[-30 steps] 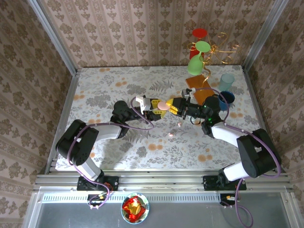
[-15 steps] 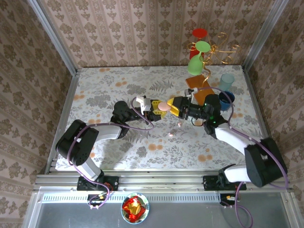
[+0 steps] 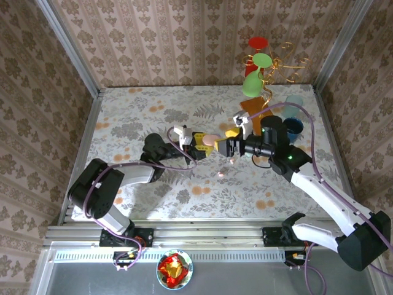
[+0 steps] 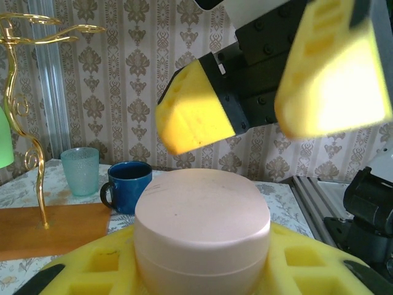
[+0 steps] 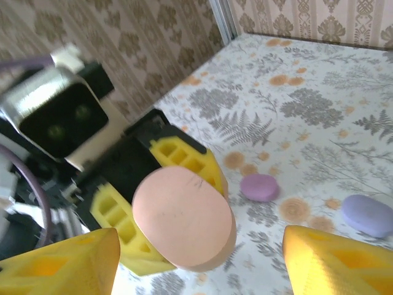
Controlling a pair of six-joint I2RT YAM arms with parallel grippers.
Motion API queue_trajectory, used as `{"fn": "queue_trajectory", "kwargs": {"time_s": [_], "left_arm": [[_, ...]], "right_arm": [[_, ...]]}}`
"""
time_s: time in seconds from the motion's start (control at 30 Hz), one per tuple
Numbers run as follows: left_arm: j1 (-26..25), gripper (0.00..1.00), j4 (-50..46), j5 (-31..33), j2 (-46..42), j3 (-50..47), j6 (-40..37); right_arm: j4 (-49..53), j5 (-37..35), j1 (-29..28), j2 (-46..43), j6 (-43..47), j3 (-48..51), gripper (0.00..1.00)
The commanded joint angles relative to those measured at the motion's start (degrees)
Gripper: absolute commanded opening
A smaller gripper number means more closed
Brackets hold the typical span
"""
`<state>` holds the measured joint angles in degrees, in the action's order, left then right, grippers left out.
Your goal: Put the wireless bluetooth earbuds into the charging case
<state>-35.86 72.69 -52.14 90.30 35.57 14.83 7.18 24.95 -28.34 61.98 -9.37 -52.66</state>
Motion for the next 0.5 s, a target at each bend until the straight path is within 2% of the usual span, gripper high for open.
{"fn": "queue_trajectory", "kwargs": {"time_s": [0.0,0.17,0.33,0.47], "left_arm": [[-0.75,0.23,1.76,-0.23,-2.43,-0.61,-0.20],[-1.20,0.23,1.81,-0.72,-2.32,-0.25,-0.17],[-1.44,0.21,1.80,-2.03,-1.84,1.11,0.96],[-1.23,0.21,1.80,-1.26,-1.85,1.26,1.47]], "right_arm": [[2.64,-7.71,-1.31,-0.49,12.00,-0.48,0.71],[2.12,-8.47,-2.50,1.31,12.88,-1.28,0.71],[-1.21,-12.12,-2.91,2.61,11.01,-0.18,0.71],[-2.16,-10.10,-3.03,1.69,11.40,0.29,0.71]]}}
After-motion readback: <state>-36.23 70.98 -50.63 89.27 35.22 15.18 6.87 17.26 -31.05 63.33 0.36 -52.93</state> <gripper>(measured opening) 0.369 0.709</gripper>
